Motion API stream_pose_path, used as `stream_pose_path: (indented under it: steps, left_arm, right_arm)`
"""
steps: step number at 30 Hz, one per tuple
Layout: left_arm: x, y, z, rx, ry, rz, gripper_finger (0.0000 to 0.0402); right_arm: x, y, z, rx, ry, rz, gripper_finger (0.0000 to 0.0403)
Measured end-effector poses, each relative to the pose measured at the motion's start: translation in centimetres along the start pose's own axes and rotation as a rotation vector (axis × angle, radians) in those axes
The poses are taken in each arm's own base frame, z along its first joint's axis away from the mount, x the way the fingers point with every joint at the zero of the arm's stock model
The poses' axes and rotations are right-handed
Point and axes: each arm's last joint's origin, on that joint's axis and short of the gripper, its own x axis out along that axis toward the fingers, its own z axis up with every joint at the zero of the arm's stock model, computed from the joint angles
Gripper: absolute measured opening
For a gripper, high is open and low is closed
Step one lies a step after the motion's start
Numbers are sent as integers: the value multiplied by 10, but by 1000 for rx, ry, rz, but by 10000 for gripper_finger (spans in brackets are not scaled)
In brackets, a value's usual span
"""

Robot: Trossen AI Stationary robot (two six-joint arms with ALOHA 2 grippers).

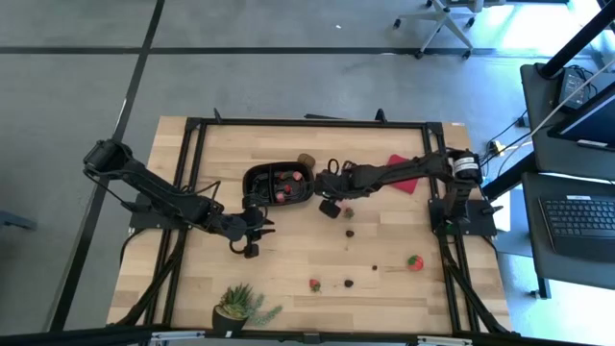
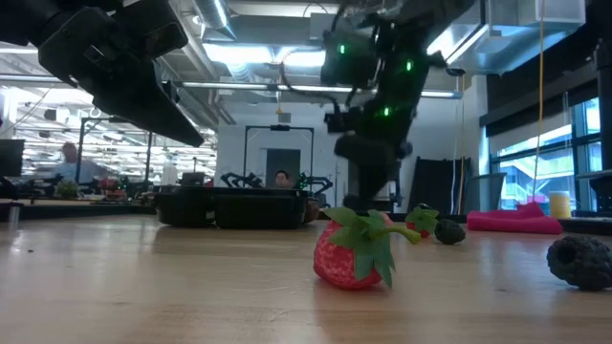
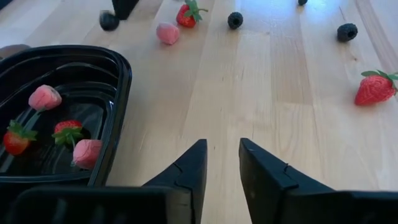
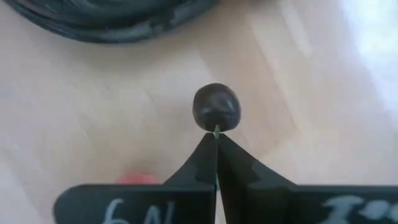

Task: Pick and placing Produce into tupperware
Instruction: Put the black cherry into the black bin

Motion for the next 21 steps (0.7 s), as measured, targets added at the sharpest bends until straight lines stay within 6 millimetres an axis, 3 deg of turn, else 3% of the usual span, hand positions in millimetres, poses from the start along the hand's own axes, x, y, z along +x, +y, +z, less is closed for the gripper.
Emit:
stream_pose_path:
  steps: [6,11,21]
  left_arm:
    - [0,-1,1,-12,-10,-12,99]
    - [1,0,5,-26,-46,-3,121]
    - [3,5,8,32,-60,17,247]
  right_arm:
    - [-29,24,20,-110,-151,83,2]
    - [-42,48,32,-210,-313,306,2]
    - [-55,71,29,-295,-417,405,1]
